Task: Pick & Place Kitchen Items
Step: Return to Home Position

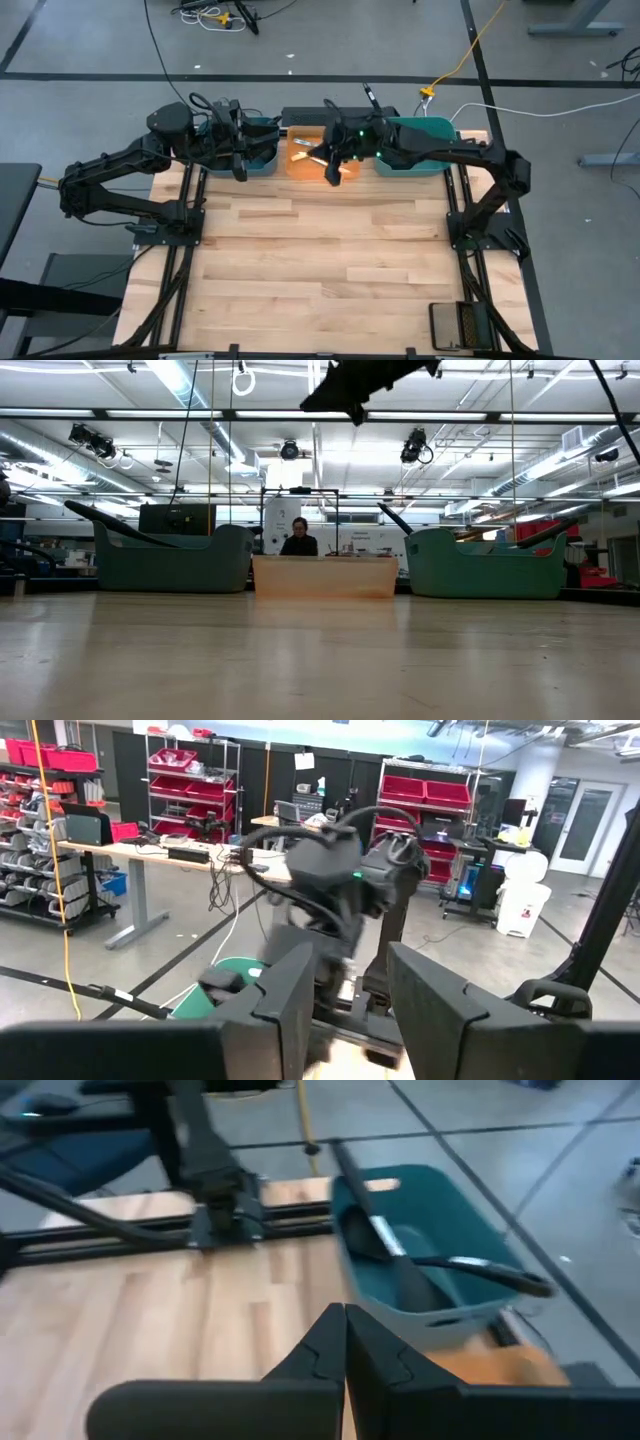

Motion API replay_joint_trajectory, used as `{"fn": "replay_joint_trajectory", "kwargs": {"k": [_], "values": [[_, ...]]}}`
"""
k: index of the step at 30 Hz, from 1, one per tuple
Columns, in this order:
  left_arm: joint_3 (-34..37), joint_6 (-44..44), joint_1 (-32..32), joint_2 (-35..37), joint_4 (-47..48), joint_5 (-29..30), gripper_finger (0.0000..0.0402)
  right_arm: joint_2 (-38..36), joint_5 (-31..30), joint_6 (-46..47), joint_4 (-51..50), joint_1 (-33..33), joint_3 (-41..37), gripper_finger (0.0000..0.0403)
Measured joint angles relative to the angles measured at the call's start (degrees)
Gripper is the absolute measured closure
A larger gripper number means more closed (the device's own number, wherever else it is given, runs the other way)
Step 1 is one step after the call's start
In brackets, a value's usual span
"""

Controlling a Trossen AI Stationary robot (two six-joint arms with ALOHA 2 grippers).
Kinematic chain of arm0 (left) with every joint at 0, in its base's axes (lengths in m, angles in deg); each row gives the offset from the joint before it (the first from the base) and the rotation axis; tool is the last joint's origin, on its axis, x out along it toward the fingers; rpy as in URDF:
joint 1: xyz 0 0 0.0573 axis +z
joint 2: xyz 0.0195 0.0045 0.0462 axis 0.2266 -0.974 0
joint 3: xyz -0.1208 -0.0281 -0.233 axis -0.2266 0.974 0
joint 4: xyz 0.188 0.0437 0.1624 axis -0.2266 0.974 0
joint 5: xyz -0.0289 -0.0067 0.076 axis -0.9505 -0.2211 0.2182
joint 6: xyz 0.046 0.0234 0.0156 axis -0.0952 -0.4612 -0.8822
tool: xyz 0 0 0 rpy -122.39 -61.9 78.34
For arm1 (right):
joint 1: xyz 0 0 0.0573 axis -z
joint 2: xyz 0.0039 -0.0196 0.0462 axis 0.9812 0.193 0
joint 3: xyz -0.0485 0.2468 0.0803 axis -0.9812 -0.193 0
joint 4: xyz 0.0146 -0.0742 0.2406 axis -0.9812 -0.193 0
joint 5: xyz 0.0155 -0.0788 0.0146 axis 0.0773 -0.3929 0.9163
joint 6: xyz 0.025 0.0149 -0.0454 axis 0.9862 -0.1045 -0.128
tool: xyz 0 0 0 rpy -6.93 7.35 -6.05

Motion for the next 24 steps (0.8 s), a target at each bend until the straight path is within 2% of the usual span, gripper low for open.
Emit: {"fn": "replay_joint_trajectory", "kwargs": {"k": [4, 7, 12, 24], "values": [[0.0, 0.0, 0.0, 0.0, 0.0, 0.0, 0.0266, 0.0, 0.0, 0.2, 1.7, -3.8, -0.3, 0.0400], [0.0, 0.0, 0.0, 0.0, 0.0, 0.0, 0.0266, -0.3, 0.0, 1.1, 7.7, -6.2, -4.4, 0.0400], [0.0, 0.0, 0.0, 0.0, 0.0, 0.0, 0.0266, -4.6, 0.0, 5.0, 23.9, -9.6, -16.9, 0.0401], [0.0, 0.0, 0.0, 0.0, -0.4, 0.0, 0.0266, -20.2, -3.1, 2.4, 31.6, -16.7, -43.5, 0.0401]]}}
